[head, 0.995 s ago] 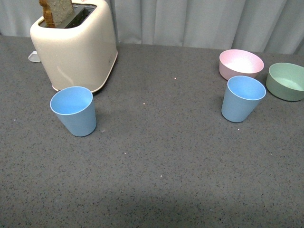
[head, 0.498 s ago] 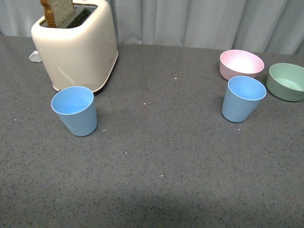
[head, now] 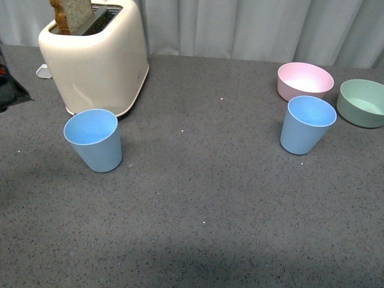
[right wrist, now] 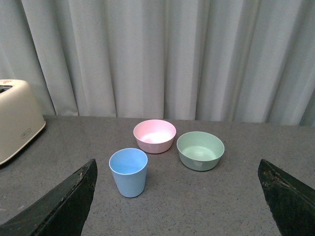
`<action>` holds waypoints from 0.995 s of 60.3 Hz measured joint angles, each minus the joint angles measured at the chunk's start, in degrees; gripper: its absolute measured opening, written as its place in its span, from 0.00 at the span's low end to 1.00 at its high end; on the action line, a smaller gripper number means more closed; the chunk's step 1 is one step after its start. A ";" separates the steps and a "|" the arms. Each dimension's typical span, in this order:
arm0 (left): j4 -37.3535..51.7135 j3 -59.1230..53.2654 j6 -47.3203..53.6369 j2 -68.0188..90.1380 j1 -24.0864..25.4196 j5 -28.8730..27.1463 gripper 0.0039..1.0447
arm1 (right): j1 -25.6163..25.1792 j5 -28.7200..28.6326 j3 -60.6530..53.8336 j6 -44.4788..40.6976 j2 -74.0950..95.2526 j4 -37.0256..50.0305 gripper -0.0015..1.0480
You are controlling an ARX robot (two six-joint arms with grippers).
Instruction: Stack blue cups with both arms
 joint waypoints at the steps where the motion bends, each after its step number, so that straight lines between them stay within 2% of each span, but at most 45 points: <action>1: -0.96 1.20 0.07 1.51 -0.26 0.20 0.94 | 0.00 0.00 0.00 0.00 -0.02 0.02 0.91; 15: -9.53 11.85 -1.70 13.35 -1.79 0.24 0.94 | 0.00 0.00 0.00 0.00 0.00 0.02 0.91; 31: -16.35 19.12 -4.24 21.18 -2.49 -1.09 0.94 | 0.00 0.00 0.00 0.00 0.00 0.02 0.91; 45: -18.64 23.80 -5.73 26.73 -3.37 -1.49 0.94 | 0.00 0.00 0.00 0.00 0.00 0.02 0.91; 60: -20.65 26.36 -6.43 29.27 -4.26 -0.63 0.57 | 0.00 0.00 0.00 0.00 0.00 0.00 0.91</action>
